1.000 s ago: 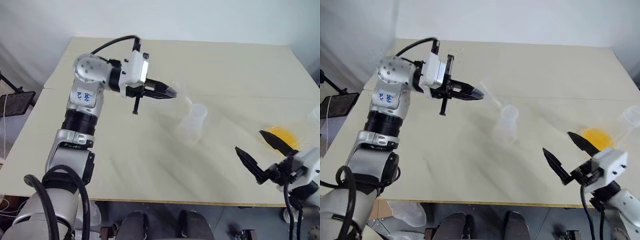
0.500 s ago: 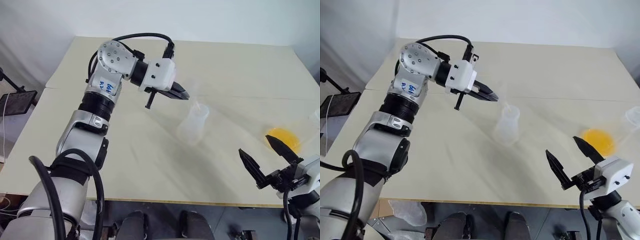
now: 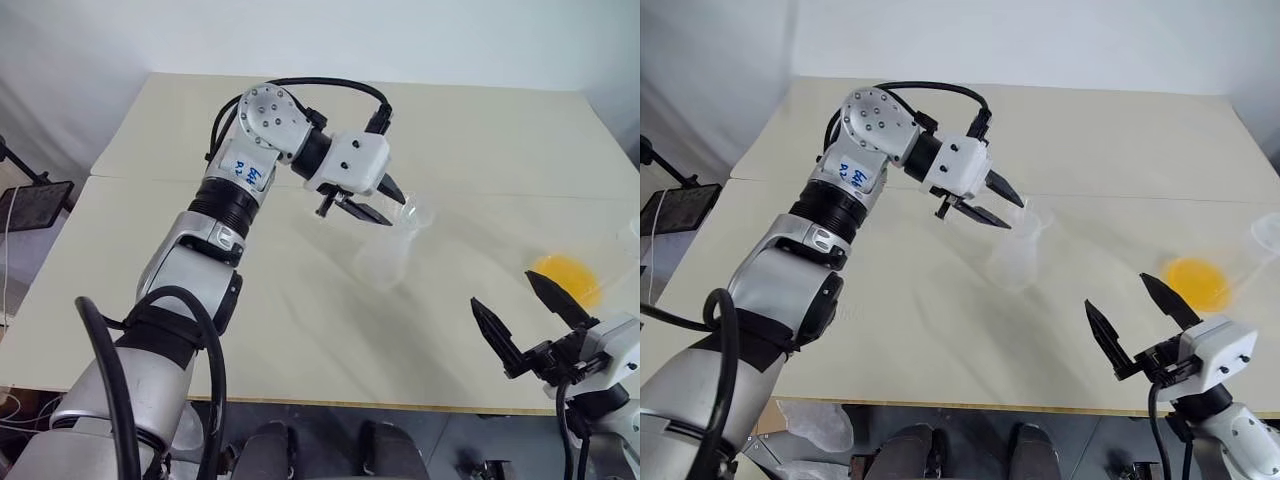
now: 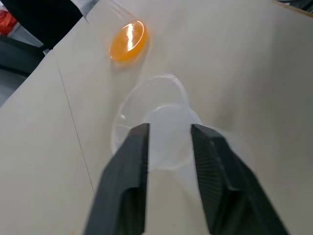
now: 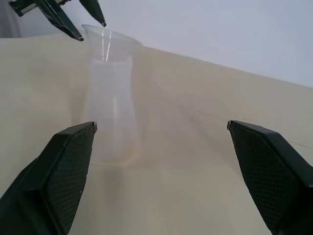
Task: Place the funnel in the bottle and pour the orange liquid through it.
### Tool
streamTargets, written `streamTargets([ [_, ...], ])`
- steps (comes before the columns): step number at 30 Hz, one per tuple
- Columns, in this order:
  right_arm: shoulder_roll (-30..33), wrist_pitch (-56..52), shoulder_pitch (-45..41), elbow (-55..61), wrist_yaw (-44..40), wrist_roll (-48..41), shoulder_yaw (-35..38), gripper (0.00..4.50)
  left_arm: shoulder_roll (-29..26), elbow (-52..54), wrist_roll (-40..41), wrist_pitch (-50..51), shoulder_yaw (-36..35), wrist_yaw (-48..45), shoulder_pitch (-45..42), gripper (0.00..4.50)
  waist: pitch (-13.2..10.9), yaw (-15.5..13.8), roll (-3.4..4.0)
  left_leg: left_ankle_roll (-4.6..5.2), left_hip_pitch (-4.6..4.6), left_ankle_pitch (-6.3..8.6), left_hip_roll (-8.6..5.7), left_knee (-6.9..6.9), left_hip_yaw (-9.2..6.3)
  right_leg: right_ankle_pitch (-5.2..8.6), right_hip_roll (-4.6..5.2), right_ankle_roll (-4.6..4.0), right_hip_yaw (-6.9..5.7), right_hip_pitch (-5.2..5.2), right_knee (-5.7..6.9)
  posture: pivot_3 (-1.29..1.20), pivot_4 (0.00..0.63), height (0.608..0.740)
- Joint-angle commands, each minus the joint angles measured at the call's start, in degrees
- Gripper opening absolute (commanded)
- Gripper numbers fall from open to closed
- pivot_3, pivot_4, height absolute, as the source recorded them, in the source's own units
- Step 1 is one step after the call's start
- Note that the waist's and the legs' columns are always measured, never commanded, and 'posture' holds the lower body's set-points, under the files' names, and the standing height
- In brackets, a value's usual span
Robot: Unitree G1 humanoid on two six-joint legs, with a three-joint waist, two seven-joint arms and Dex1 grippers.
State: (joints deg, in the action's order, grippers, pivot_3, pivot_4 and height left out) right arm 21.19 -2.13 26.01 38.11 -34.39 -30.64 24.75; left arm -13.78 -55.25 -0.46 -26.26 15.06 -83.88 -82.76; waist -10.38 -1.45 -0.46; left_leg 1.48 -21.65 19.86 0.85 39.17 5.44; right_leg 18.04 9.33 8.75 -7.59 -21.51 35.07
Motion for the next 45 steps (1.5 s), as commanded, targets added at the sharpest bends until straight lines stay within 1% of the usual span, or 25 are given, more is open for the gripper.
streamTargets([
  [1, -0.6, 1.7, 0.0, 1.1, 0.5, 0.0, -0.7, 4.5, 0.4, 0.9, 1.9, 2.4, -1.9, -0.5, -1.8, 2.74, 0.0, 0.0, 0.0, 0.0, 0.0, 0.0, 0.0, 0.0, 0.0, 0.0, 0.0, 0.0, 0.01, 0.0, 0.0, 0.0, 0.15, 0.74],
  [3, -0.7, 1.8, -0.5, 0.7, 0.5, 0.2, -1.1, 4.5, 0.0, 2.0, 3.5, 5.6, -3.2, -1.2, -0.9, 3.29, 0.0, 0.0, 0.0, 0.0, 0.0, 0.0, 0.0, 0.0, 0.0, 0.0, 0.0, 0.0, 0.01, 0.0, 0.0, 0.0, 0.15, 0.74],
  [4, -0.6, 1.9, -0.9, 0.4, 0.6, 0.3, -1.3, 4.5, -0.3, 2.6, 4.8, 7.9, -4.3, -1.5, -0.3, 3.66, 0.0, 0.1, 0.0, 0.0, 0.0, 0.0, 0.0, 0.0, 0.0, 0.0, 0.0, 0.0, 0.0, 0.0, 0.0, 0.0, 0.15, 0.74],
  [7, -0.3, 2.0, -2.0, -0.3, 0.6, 0.3, -1.8, 4.5, -2.1, 5.2, 8.4, 14.8, -7.5, -2.0, 2.7, 4.47, 0.0, 0.1, 0.01, 0.0, 0.01, 0.0, 0.01, 0.0, -0.01, 0.0, 0.0, 0.0, 0.01, -0.01, 0.03, 0.0, 0.15, 0.74],
  [10, -0.5, 2.4, -4.7, -1.2, 1.7, -0.1, -0.8, 4.5, -6.2, 10.5, 12.1, 23.0, -12.2, 1.0, 9.7, 4.47, 0.0, 0.8, 0.07, 0.0, 0.1, 0.0, 0.07, 0.0, -0.11, 0.0, -0.01, 0.0, 0.05, -0.01, 0.1, 0.0, 0.15, 0.74],
  [14, -1.2, 2.5, -5.4, -1.5, 4.5, -2.9, 3.5, 4.5, -9.6, 22.7, 16.4, 29.7, -16.3, 5.3, 21.4, 4.47, 0.0, 1.3, 0.07, -0.01, 0.18, -0.01, 0.08, 0.0, -0.31, 0.01, 0.01, -0.03, 0.08, -0.06, 0.44, 0.0, 0.15, 0.74],
  [16, -2.1, 2.8, -3.9, -1.0, 5.9, -4.3, 6.4, 4.5, -10.4, 28.0, 18.2, 31.8, -17.5, 6.5, 26.6, 4.47, 0.0, 0.7, 0.07, -0.01, 0.14, -0.01, 0.02, 0.06, -0.38, 0.01, 0.06, -0.03, 0.07, -0.04, 0.47, 0.0, 0.15, 0.74],
  [19, -5.8, 5.0, 2.3, 1.3, 7.6, -6.1, 11.4, 4.5, -10.8, 33.8, 20.9, 32.6, -19.6, 8.4, 33.4, 4.47, 0.0, -0.3, 0.07, 0.0, 0.13, 0.0, -0.04, 0.06, -0.49, 0.01, 0.1, -0.03, 0.07, 0.0, 0.46, 0.0, 0.15, 0.74],
  [22, -10.4, 8.0, 8.3, 2.5, 8.7, -7.7, 15.2, 4.5, -11.6, 35.4, 21.3, 33.2, -19.4, 8.7, 37.0, 4.47, 0.0, -0.3, 0.07, 0.0, 0.12, 0.0, -0.06, 0.06, -0.46, 0.01, 0.09, -0.03, 0.03, 0.07, 0.51, 0.0, 0.15, 0.74],
  [25, -15.1, 11.7, 13.9, 1.5, 8.1, -8.5, 17.9, 4.5, -11.3, 35.1, 22.1, 33.9, -19.2, 8.8, 37.7, 4.47, 0.0, 0.0, 0.08, 0.0, 0.17, 0.0, -0.06, 0.06, -0.29, 0.01, 0.09, -0.03, 0.12, 0.09, 0.44, 0.0, 0.15, 0.74],
  [28, -17.4, 14.0, 16.1, -0.4, 7.8, -8.9, 18.7, 4.5, -10.4, 34.9, 23.2, 34.7, -18.9, 9.1, 37.4, 4.47, 0.0, 0.3, 0.09, 0.0, 0.27, 0.0, -0.01, 0.03, -0.29, 0.02, 0.05, -0.03, 0.31, 0.06, 0.42, 0.0, 0.15, 0.74],
  [30, -18.0, 14.9, 16.0, -2.3, 8.5, -9.2, 19.3, 4.5, -9.4, 34.9, 23.7, 35.1, -18.3, 9.1, 37.1, 4.47, 0.0, 0.4, 0.11, 0.0, 0.41, 0.0, 0.0, -0.05, -0.26, 0.02, 0.03, -0.03, 0.53, 0.04, 0.41, 0.0, 0.15, 0.74],
  [32, -17.0, 14.7, 14.6, -3.4, 9.9, -9.3, 19.4, 4.5, -8.9, 35.1, 24.1, 35.5, -17.8, 8.5, 37.1, 4.47, 0.0, 0.5, 0.1, 0.0, 0.43, 0.0, 0.02, -0.05, -0.23, 0.02, 0.0, -0.03, 0.59, 0.01, 0.42, 0.0, 0.15, 0.74],
  [39, -7.9, 6.8, 4.3, -5.3, 18.7, -8.0, 19.0, 4.5, -9.1, 36.0, 24.8, 36.6, -17.6, 9.0, 36.8, 4.47, 0.1, 0.9, 0.16, -0.01, 0.45, 0.0, 0.05, -0.03, -0.15, 0.03, -0.02, -0.04, 0.72, -0.04, 0.47, 0.0, 0.15, 0.74],
  [42, -2.2, 0.6, -2.9, -6.9, 23.1, -8.4, 18.2, 4.5, -9.4, 37.1, 25.0, 37.2, -17.8, 9.8, 37.0, 4.47, 0.1, 0.9, 0.16, 0.0, 0.43, 0.0, 0.01, -0.01, -0.14, 0.02, 0.0, -0.04, 0.74, -0.04, 0.45, 0.0, 0.15, 0.74],
  [45, 1.6, -4.1, -8.4, -9.3, 25.9, -8.1, 17.9, 4.5, -9.5, 38.4, 25.2, 37.3, -17.8, 10.5, 37.5, 4.47, 0.1, 0.8, 0.17, 0.0, 0.42, 0.0, 0.02, 0.01, -0.14, 0.03, 0.0, -0.04, 0.74, -0.04, 0.46, 0.0, 0.15, 0.74],
])
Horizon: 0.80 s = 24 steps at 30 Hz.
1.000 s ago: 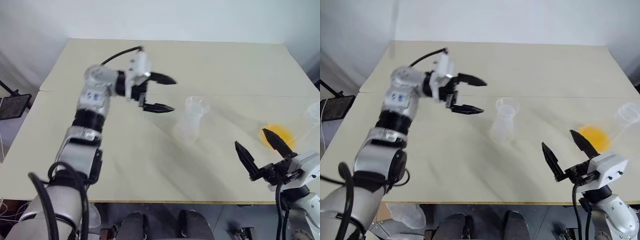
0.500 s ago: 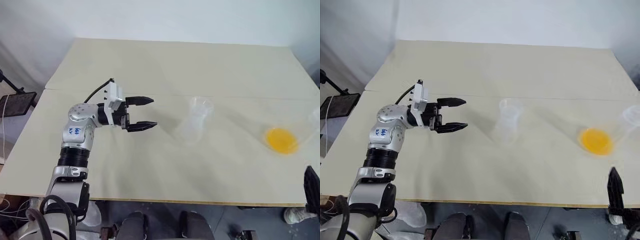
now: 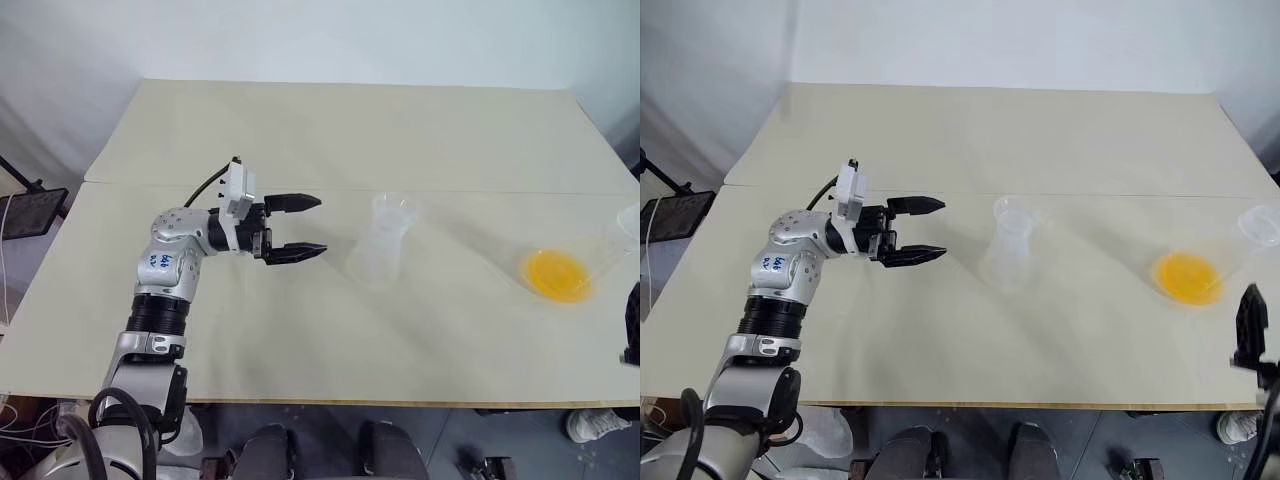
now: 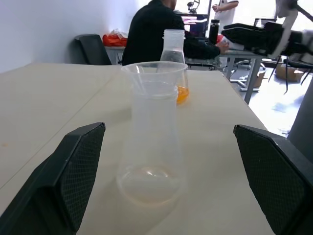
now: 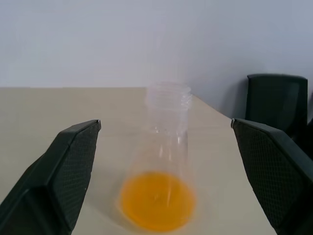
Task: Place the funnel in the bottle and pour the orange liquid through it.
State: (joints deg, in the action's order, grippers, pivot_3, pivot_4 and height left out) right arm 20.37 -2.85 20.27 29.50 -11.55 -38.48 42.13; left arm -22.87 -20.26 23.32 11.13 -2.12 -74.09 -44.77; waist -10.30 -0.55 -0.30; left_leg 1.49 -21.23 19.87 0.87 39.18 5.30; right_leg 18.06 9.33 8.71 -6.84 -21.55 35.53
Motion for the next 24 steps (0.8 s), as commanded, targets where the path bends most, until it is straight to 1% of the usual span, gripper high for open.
streamTargets([
  [1, 3.6, -4.5, -4.3, -1.6, 3.2, 0.1, 0.2, 4.5, -0.5, 3.9, 1.5, 0.0, -0.6, 0.9, -0.2, 4.47, 0.0, -0.2, 0.01, 0.0, -0.01, 0.0, 0.03, -0.01, -0.04, 0.0, -0.02, 0.0, -0.06, 0.0, 0.02, 0.0, 0.15, 0.74],
  [6, 8.4, -9.2, -11.0, -6.3, 4.3, 2.7, -1.4, 4.5, -1.0, 6.7, 1.9, 0.6, -0.9, 2.1, 1.0, 4.47, 0.0, -0.8, 0.01, 0.01, -0.05, 0.0, -0.02, 0.0, -0.02, 0.0, -0.01, 0.0, -0.04, -0.01, -0.01, 0.0, 0.15, 0.74],
  [10, 10.2, -11.8, -15.7, -9.3, 6.3, 4.8, -1.3, 4.5, -1.6, 8.6, 2.4, 1.3, -1.0, 2.7, 1.9, 4.47, 0.0, -0.7, 0.01, 0.0, -0.05, 0.0, 0.0, 0.0, -0.02, 0.0, -0.01, 0.0, -0.05, -0.01, -0.01, 0.0, 0.15, 0.74],
  [14, 10.1, -13.5, -18.3, -10.4, 7.6, 6.0, -1.2, 4.5, -2.0, 10.1, 2.8, 1.5, -1.2, 3.6, 2.5, 4.47, 0.0, -0.7, 0.01, 0.0, -0.05, 0.0, -0.01, 0.0, -0.02, 0.0, -0.01, 0.0, -0.06, -0.01, -0.01, 0.0, 0.15, 0.74],
  [22, 8.8, -14.5, -20.6, -12.0, 7.5, 6.8, -2.4, 4.5, -2.2, 10.6, 3.3, 1.3, -0.8, 4.3, 2.6, 4.47, 0.0, -0.6, 0.01, 0.0, -0.06, 0.0, 0.0, 0.0, 0.0, 0.0, -0.01, 0.0, -0.07, -0.01, -0.02, 0.0, 0.15, 0.74],
  [24, 8.6, -14.3, -21.5, -14.0, 7.0, 6.7, -2.7, 4.5, -2.0, 10.2, 3.3, 1.1, -0.6, 4.3, 2.2, 4.47, 0.0, -0.6, 0.01, 0.0, -0.06, 0.0, 0.0, 0.0, 0.0, 0.0, -0.01, 0.0, -0.07, -0.01, -0.02, 0.0, 0.15, 0.74],
])
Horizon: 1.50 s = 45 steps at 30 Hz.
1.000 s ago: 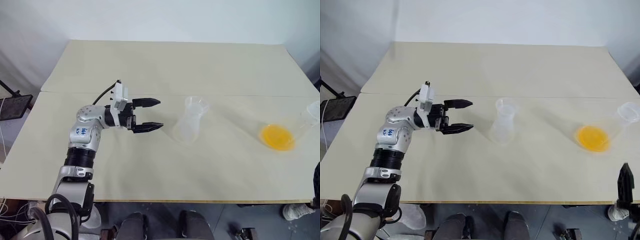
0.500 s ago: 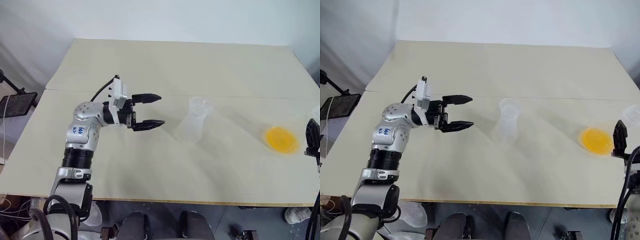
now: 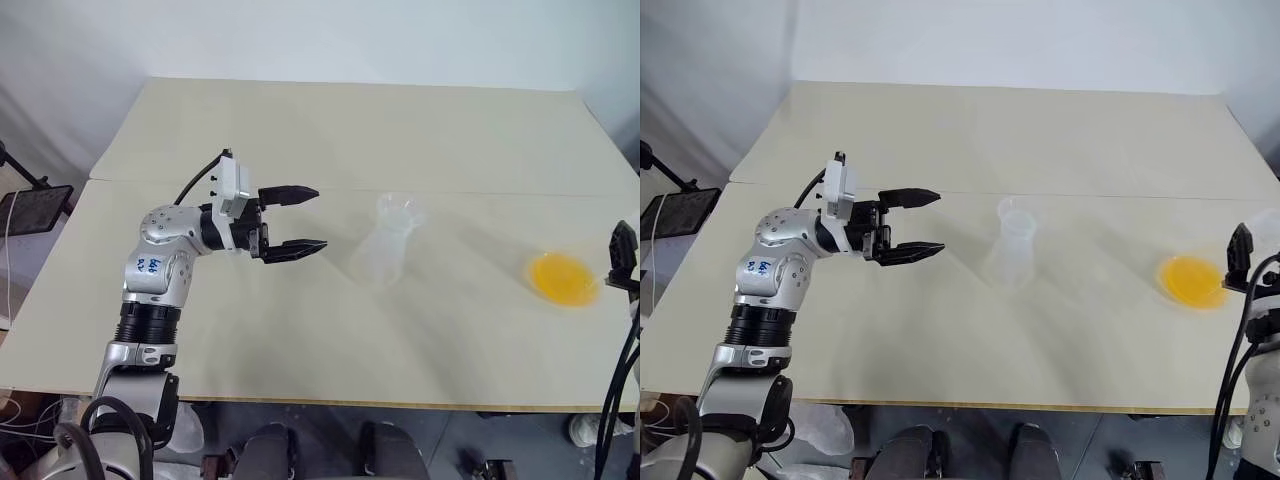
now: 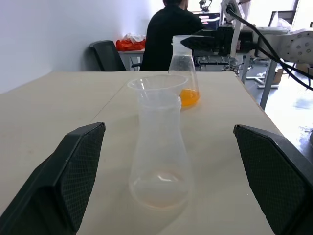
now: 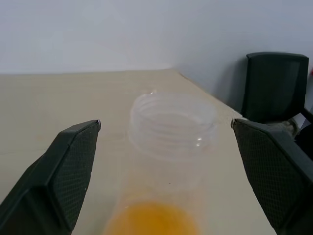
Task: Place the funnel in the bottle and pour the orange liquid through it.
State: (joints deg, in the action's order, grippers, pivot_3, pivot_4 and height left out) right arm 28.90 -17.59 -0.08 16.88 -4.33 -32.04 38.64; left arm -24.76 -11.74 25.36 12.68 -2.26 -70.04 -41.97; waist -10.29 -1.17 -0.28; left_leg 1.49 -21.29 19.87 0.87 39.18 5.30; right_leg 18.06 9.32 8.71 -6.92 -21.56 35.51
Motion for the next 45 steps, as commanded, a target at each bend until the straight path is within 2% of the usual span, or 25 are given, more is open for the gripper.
streamTargets([
  [1, -0.1, 0.6, -1.5, -2.5, -0.5, 0.4, 0.7, 4.5, 0.0, 1.6, 1.2, -0.6, -0.4, 0.3, -0.7, 4.47, 0.0, 0.0, 0.0, 0.0, 0.0, 0.0, -0.01, 0.0, 0.0, 0.0, 0.0, 0.0, 0.0, 0.0, 0.0, 0.0, 0.15, 0.74],
  [28, 0.0, 9.7, -13.2, -19.8, -4.3, 4.8, -1.8, 4.5, 0.8, 2.3, 1.6, -0.8, -0.3, 0.3, -1.3, 4.47, 0.0, 0.3, 0.0, 0.0, -0.02, 0.0, 0.01, 0.0, 0.02, 0.0, 0.0, 0.0, -0.05, 0.0, -0.01, 0.0, 0.15, 0.74],
  [31, 0.2, 10.9, -14.0, -21.3, -4.5, 5.1, -1.9, 3.93, 0.8, 2.7, 1.7, -0.7, -0.3, 0.6, -1.1, 4.5, 0.0, 0.3, 0.01, 0.0, -0.02, 0.0, 0.01, 0.0, 0.02, 0.0, 0.0, 0.0, -0.04, 0.0, -0.02, 0.0, 0.15, 0.74],
  [35, 0.2, 12.4, -15.1, -23.3, -5.1, 5.6, -2.2, 2.7, 0.8, 3.0, 1.8, -0.6, -0.4, 0.9, -1.0, 4.5, 0.0, 0.5, 0.01, 0.0, -0.02, 0.0, 0.01, -0.01, 0.02, 0.0, 0.0, 0.0, -0.05, 0.0, -0.02, 0.0, 0.15, 0.74],
  [40, 0.2, 14.2, -15.8, -24.8, -6.1, 6.0, -2.3, 2.66, 0.9, 3.2, 1.9, -0.7, -0.4, 1.2, -0.9, 4.5, 0.0, 0.5, 0.0, 0.0, -0.02, 0.0, 0.01, -0.01, 0.01, 0.0, 0.0, 0.0, -0.05, 0.0, -0.02, 0.0, 0.15, 0.74],
  [45, -1.0, 18.0, -17.3, -21.9, -10.7, 4.6, -4.6, 2.66, 0.9, 3.1, 1.9, -0.5, -0.8, 2.2, -0.7, 4.5, 0.0, 1.0, 0.01, 0.0, -0.02, 0.0, 0.02, -0.01, 0.01, 0.0, 0.0, 0.0, -0.05, 0.0, -0.04, 0.0, 0.15, 0.74],
])
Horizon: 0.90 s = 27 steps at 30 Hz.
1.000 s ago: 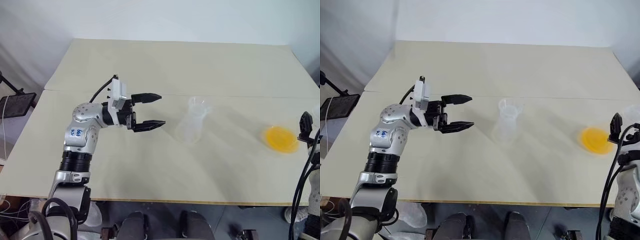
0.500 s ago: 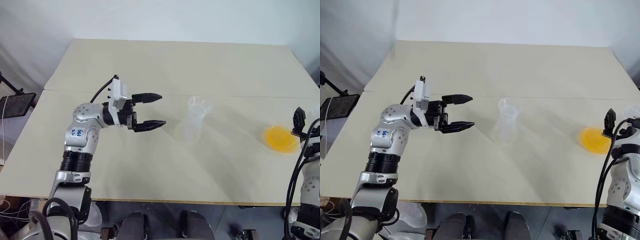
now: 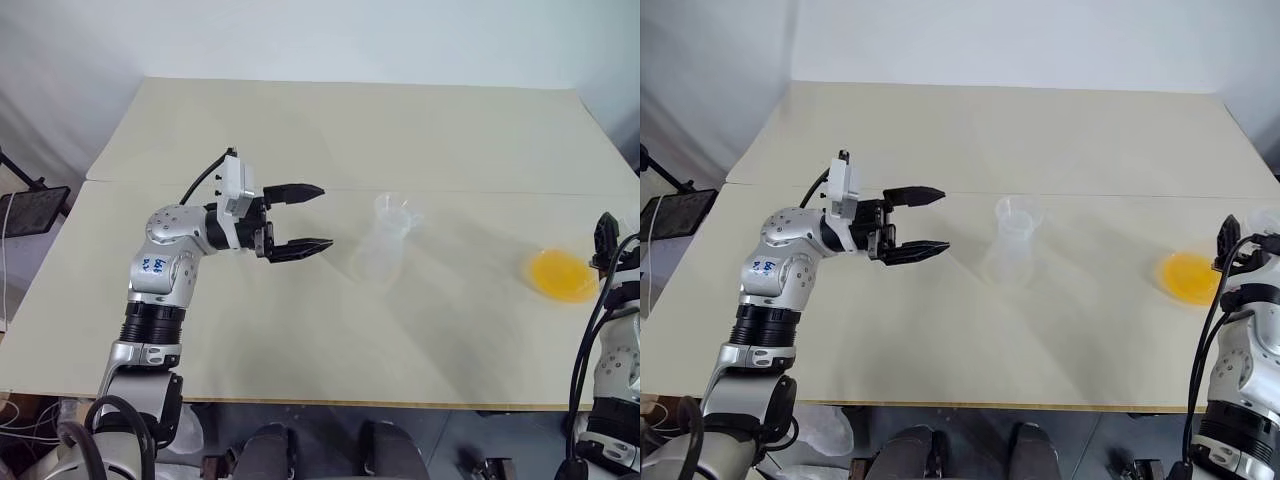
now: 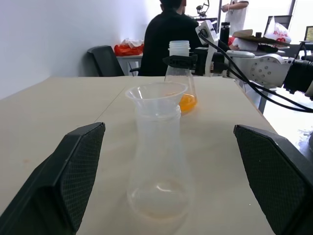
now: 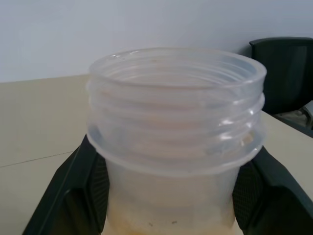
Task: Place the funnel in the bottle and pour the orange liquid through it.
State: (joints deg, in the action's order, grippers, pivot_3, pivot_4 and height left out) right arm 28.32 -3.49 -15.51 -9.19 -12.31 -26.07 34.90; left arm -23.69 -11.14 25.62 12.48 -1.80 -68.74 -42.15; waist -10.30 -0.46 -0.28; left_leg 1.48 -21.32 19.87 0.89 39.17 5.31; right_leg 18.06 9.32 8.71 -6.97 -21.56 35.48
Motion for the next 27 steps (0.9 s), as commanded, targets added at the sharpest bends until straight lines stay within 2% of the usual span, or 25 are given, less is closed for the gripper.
streamTargets([
  [1, -0.7, 4.6, -2.5, 5.1, -2.7, -1.1, -1.5, 2.66, -0.1, 2.5, 1.8, -0.2, -1.5, 1.4, -0.4, 4.5, 0.0, 0.5, 0.01, 0.0, 0.0, 0.0, 0.0, 0.0, -0.01, 0.0, 0.0, 0.0, 0.0, 0.0, 0.0, 0.0, 0.15, 0.74],
  [3, -0.7, 5.7, -3.5, 7.4, -4.7, -0.8, -3.6, 2.66, -0.1, 2.5, 2.1, 0.2, -1.9, 2.1, -0.2, 4.5, 0.0, 0.6, 0.08, -0.01, 0.0, 0.0, 0.01, -0.01, -0.03, 0.0, 0.0, 0.0, 0.0, 0.0, 0.01, 0.0, 0.15, 0.74],
  [7, 1.7, -1.5, -6.4, 14.0, -2.5, 4.3, -10.9, 2.66, -0.4, 3.3, 2.5, 1.2, -1.9, 3.9, 1.3, 4.5, -0.1, 0.9, 0.13, -0.01, 0.01, 0.0, 0.03, -0.03, -0.05, 0.0, 0.0, 0.0, 0.01, -0.04, 0.02, 0.0, 0.15, 0.74],
  [10, 4.2, -2.2, -7.1, 17.9, -4.1, 9.5, -16.1, 2.66, -0.3, 4.0, 2.2, 1.4, -1.8, 5.2, 2.6, 4.5, -0.1, 0.7, 0.13, 0.0, 0.0, 0.0, 0.03, -0.03, -0.08, 0.0, 0.0, 0.0, 0.0, -0.04, 0.02, 0.0, 0.15, 0.74],
  [18, 10.0, 9.1, -9.3, 18.8, -6.3, 28.3, -27.8, 2.66, 0.3, 6.4, 2.1, 1.1, -2.0, 9.1, 7.4, 4.5, -0.1, 0.6, 0.11, 0.0, -0.13, 0.0, -0.04, 0.0, -0.08, 0.0, 0.06, 0.01, -0.12, -0.04, -0.04, 0.0, 0.15, 0.74],
  [27, 13.2, 22.1, -13.1, 15.0, -3.5, 44.8, -34.4, 2.66, 0.4, 9.2, 2.3, 1.6, -1.7, 10.7, 10.4, 4.5, -0.1, 0.7, 0.11, -0.01, -0.13, 0.0, -0.01, 0.0, -0.07, 0.0, 0.05, 0.01, -0.17, -0.04, -0.06, 0.0, 0.15, 0.74],
])
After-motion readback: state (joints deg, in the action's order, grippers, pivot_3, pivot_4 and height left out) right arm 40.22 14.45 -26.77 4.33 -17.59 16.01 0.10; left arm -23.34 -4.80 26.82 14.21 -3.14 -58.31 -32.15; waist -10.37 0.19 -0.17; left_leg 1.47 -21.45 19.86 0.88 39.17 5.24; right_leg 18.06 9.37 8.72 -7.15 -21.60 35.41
